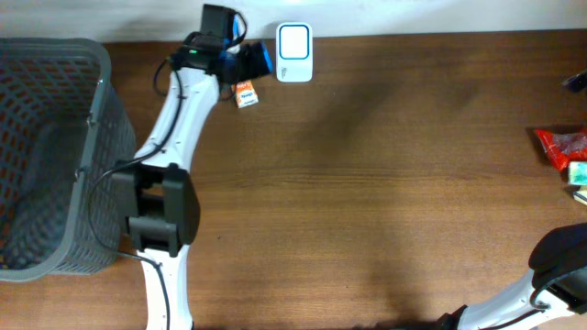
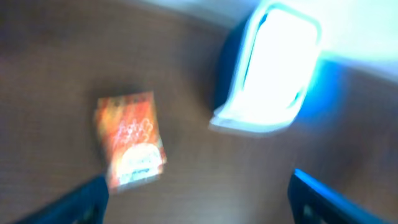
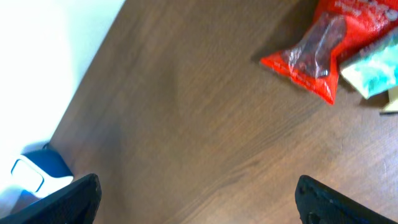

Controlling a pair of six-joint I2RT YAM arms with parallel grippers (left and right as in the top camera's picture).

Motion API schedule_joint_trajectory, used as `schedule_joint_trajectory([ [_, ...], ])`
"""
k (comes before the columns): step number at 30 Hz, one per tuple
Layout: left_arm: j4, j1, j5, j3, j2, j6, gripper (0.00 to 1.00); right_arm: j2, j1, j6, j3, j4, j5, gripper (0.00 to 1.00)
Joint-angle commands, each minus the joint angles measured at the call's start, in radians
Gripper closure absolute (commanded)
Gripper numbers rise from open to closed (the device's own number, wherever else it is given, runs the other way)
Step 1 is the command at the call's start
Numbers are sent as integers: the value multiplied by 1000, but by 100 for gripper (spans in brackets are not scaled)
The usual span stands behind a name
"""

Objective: Scan the item barcode
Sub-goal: 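Grasp the small orange box with the left gripper and place it centre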

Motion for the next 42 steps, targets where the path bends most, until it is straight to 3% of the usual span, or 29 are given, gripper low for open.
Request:
schedule_joint_trajectory([
  [1, 120, -75, -357, 7, 64, 58, 13, 3, -2, 4, 0, 4, -6, 2],
  [4, 231, -93, -427, 7, 159, 153, 16, 3, -2, 4, 0, 4, -6, 2],
  [7, 199, -69, -426, 7, 217, 166, 38, 3, -2, 4, 0, 4, -6, 2],
  [10, 158, -47, -426, 6, 232, 165, 39, 3, -2, 4, 0, 4, -6, 2],
  [13, 135, -42, -391, 6, 254, 165, 48, 3, -2, 4, 0, 4, -6, 2],
  [16, 118, -51, -388, 6, 251, 166, 84, 3, -2, 4, 0, 4, -6, 2],
  [18, 47, -68, -388, 7, 220, 166, 99, 3, -2, 4, 0, 4, -6, 2],
  [21, -68, -74, -316, 7, 199, 166, 96, 3, -2, 4, 0, 4, -6, 2],
  [22, -74, -74, -320, 6, 202, 166, 56, 3, -2, 4, 0, 4, -6, 2],
  [24, -38, -63, -320, 6, 202, 166, 41, 3, -2, 4, 0, 4, -6, 2],
  [25, -45, -61, -319, 6, 205, 166, 41, 3, -2, 4, 0, 4, -6, 2],
  [27, -78, -61, -319, 6, 205, 165, 43, 3, -2, 4, 0, 4, -6, 2],
  [29, -109, -63, -316, 6, 205, 165, 56, 3, -2, 4, 0, 4, -6, 2],
  [31, -140, -64, -312, 6, 205, 166, 51, 3, -2, 4, 0, 4, -6, 2],
  [32, -146, -64, -312, 6, 205, 166, 55, 3, -2, 4, 0, 4, -6, 2],
  [34, -200, -64, -285, 6, 205, 166, 73, 3, -2, 4, 0, 4, -6, 2],
  [35, -225, -64, -257, 6, 205, 166, 97, 3, -2, 4, 0, 4, -6, 2],
  [37, -229, -71, -248, 7, 198, 166, 100, 3, -2, 4, 0, 4, -6, 2],
  [39, -234, -109, -182, 18, 143, 289, 100, 3, -2, 4, 0, 4, -6, 2],
  [42, -258, -196, -177, 25, 74, 296, 100, 3, -2, 4, 0, 4, -6, 2],
])
